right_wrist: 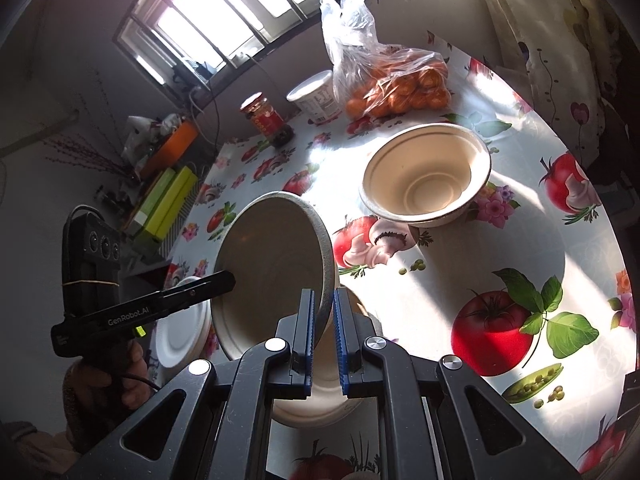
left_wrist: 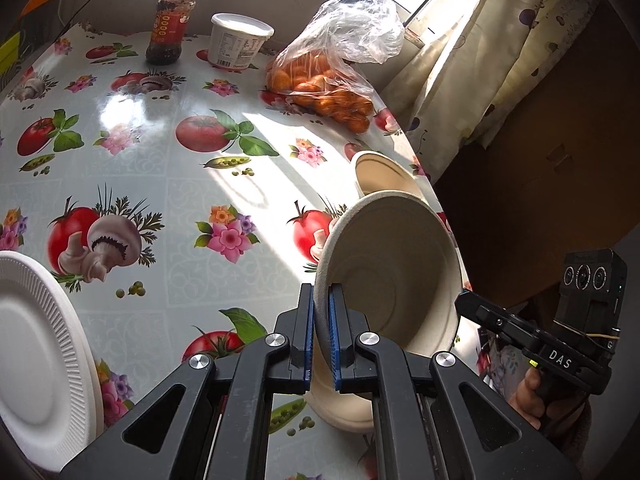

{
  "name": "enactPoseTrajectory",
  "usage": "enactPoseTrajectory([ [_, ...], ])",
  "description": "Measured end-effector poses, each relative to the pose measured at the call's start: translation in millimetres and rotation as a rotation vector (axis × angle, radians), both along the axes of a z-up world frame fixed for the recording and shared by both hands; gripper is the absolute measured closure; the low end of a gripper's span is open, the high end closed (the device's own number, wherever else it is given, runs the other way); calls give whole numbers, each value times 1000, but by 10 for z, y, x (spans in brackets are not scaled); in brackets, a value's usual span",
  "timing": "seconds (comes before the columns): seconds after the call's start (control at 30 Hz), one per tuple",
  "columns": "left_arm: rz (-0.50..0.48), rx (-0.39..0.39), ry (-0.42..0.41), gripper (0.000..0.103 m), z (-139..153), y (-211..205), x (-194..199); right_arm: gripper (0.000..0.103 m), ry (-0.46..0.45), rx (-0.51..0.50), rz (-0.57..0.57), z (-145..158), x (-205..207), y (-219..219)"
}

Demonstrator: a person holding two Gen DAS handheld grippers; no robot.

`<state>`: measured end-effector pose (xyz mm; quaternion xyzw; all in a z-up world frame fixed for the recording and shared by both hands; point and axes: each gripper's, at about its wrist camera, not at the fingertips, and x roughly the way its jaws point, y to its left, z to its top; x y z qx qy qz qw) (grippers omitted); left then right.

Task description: Organize plates and bowls

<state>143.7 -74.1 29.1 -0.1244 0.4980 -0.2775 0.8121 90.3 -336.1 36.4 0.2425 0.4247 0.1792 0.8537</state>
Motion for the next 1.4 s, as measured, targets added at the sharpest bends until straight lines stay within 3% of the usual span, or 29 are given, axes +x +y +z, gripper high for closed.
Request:
enactPoseTrajectory([
  [0.63,-13,12,27,96,-141,-43,-226,92,40,14,-18,-176,-300,-45],
  [1.4,-15,25,58,96,-253,-68,-243,91,78,4,-20,-295,-324,-33],
])
